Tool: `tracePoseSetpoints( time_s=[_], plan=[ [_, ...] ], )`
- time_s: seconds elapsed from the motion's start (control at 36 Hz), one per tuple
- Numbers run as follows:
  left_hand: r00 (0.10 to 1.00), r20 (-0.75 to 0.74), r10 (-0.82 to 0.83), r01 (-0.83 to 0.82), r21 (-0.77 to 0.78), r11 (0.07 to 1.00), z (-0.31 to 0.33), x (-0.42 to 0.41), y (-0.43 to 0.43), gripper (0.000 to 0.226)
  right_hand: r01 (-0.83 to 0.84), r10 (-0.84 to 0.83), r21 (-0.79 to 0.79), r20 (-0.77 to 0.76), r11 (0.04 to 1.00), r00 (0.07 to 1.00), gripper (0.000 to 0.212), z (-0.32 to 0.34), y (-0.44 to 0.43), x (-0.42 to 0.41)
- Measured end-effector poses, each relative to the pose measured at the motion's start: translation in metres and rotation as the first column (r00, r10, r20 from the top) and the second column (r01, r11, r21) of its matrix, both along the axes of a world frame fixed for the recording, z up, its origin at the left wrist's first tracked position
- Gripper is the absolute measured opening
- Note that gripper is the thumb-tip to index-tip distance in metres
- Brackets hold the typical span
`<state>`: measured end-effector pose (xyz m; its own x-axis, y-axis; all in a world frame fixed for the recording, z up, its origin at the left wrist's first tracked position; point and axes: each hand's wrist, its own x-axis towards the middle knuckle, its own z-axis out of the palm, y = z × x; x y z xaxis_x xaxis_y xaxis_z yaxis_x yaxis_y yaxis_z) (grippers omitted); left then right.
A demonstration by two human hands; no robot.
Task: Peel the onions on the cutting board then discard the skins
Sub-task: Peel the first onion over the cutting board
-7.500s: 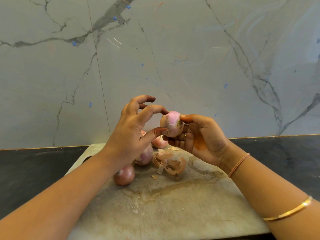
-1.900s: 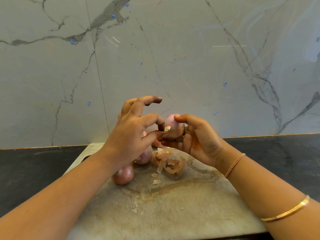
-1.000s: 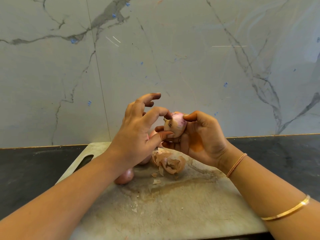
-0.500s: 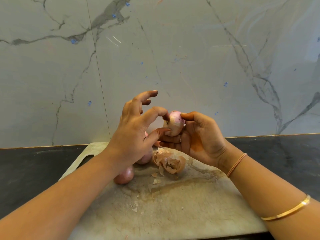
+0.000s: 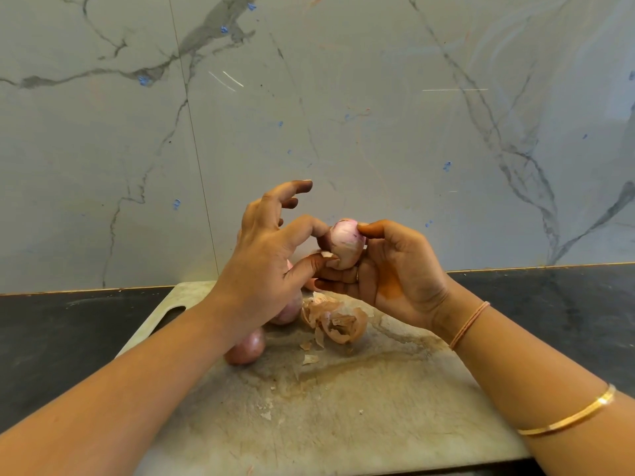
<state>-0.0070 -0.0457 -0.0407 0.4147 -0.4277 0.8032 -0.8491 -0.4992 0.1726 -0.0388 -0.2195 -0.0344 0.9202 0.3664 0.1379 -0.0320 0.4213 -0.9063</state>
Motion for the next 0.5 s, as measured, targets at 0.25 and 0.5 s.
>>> tracePoseSetpoints(
  time_s=[0.25, 0.5],
  plan=[
    [1.000, 0.011, 0.002, -0.002, 0.006, 1.000, 0.0037, -0.0037, 0.0002, 0.028, 0.017, -0.017, -0.010, -0.006, 1.000, 1.000, 0.050, -0.0004, 0.0006, -0.0004],
    [0.999, 0.024, 0.043, -0.043, 0.008, 0.999, 0.0017, -0.0003, 0.0017, 0.015, 0.107, -0.108, -0.105, 0.004, 0.989, 0.994, 0.041, 0.0017, 0.0013, 0.0000]
  ],
)
